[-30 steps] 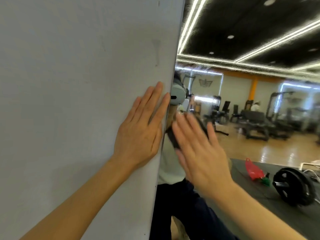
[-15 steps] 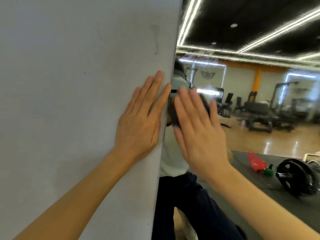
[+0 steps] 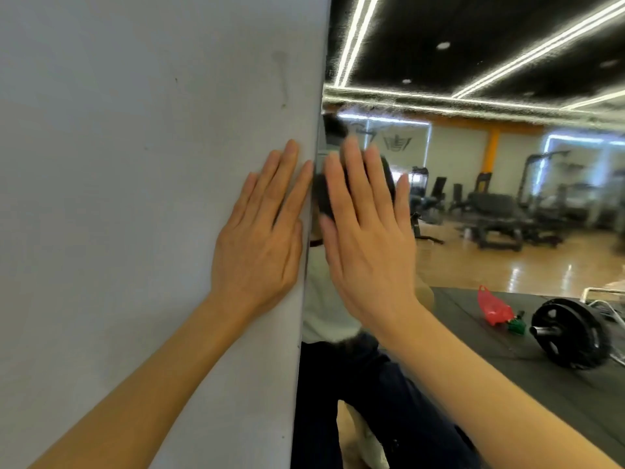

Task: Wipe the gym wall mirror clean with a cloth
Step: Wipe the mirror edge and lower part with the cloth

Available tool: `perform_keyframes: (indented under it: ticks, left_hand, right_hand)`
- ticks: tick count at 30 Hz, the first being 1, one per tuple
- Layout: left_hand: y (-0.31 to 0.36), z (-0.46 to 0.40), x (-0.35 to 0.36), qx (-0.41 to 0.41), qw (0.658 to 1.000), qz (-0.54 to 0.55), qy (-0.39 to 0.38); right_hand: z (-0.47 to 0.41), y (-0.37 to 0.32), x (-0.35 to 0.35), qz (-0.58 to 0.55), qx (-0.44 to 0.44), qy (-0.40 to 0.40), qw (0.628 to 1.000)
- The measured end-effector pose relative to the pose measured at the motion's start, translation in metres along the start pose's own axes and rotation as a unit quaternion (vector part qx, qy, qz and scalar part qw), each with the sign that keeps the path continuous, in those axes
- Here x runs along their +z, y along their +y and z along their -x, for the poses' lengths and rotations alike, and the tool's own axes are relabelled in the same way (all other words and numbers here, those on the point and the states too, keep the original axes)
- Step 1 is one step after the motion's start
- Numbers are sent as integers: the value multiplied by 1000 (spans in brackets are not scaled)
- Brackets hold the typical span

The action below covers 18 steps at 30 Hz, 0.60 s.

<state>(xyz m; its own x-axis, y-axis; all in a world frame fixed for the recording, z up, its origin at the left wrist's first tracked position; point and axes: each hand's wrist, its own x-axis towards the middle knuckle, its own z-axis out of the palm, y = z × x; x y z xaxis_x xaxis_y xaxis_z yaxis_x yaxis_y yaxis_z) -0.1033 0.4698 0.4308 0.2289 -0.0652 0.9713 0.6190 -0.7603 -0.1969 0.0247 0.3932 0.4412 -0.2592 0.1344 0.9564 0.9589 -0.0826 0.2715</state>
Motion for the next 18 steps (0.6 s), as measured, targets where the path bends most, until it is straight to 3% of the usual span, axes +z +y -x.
perform_keyframes:
  ticks: [5,9,12,14,16,18]
  left_hand:
    - [-2,1,0,9,1000,-25,-9]
    - [-1,1,0,19,999,-38,-11]
    - [-2,1,1,20,999,-43,-10]
    - [-1,2,2,20,999,-46,-11]
    - [0,1,2,15,999,-37,-13]
    - [0,1,1,8,999,-34,-15]
  right_hand:
    - [-16,32,-7,28,-33,7,999]
    - [29,97,-34,44,171,23,984]
    - [32,77,-28,50,262,63,962]
    - [22,32,-9,59,213,44,974]
    - [20,-11,9,44,102,12,994]
    - [25,-16,10,23,23,-14,999]
